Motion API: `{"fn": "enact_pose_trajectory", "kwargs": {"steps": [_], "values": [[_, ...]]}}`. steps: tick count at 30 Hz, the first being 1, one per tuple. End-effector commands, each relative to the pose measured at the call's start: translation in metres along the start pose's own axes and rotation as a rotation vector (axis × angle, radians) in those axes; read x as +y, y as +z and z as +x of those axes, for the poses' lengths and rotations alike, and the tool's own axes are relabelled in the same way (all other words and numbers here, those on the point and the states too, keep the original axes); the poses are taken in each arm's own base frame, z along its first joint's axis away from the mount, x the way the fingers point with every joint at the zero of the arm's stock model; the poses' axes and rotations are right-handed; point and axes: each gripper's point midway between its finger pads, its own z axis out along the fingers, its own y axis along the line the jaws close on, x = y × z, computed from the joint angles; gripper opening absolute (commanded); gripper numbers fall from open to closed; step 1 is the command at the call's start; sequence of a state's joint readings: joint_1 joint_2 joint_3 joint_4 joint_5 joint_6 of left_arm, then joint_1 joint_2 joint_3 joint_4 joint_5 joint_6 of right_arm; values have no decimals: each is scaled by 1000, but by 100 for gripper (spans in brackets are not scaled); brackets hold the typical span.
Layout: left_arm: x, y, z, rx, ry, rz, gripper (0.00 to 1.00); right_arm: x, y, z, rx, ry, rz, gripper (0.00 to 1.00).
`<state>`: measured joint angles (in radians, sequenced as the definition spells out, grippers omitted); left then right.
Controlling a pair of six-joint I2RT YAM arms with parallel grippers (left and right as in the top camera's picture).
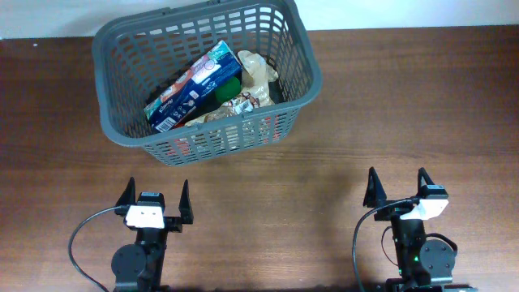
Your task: Pack container
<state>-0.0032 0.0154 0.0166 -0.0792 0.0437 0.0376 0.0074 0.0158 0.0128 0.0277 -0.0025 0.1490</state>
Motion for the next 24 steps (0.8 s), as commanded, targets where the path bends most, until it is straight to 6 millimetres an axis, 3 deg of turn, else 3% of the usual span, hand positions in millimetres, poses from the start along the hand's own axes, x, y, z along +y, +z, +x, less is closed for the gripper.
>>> {"fn": "enact_pose_trajectory", "kwargs": {"steps": [1,7,12,24], "values": [[4,0,2,0,15,-18,99,4,0,0,-6,-45,-20,99],[4,0,2,0,15,-18,99,3,0,6,17,-123,-17,99],[4,0,2,0,15,-18,99,3,-2,27,102,-121,-29,99],[4,0,2,0,15,-18,99,2,-2,27,103,-122,-24,99]]}}
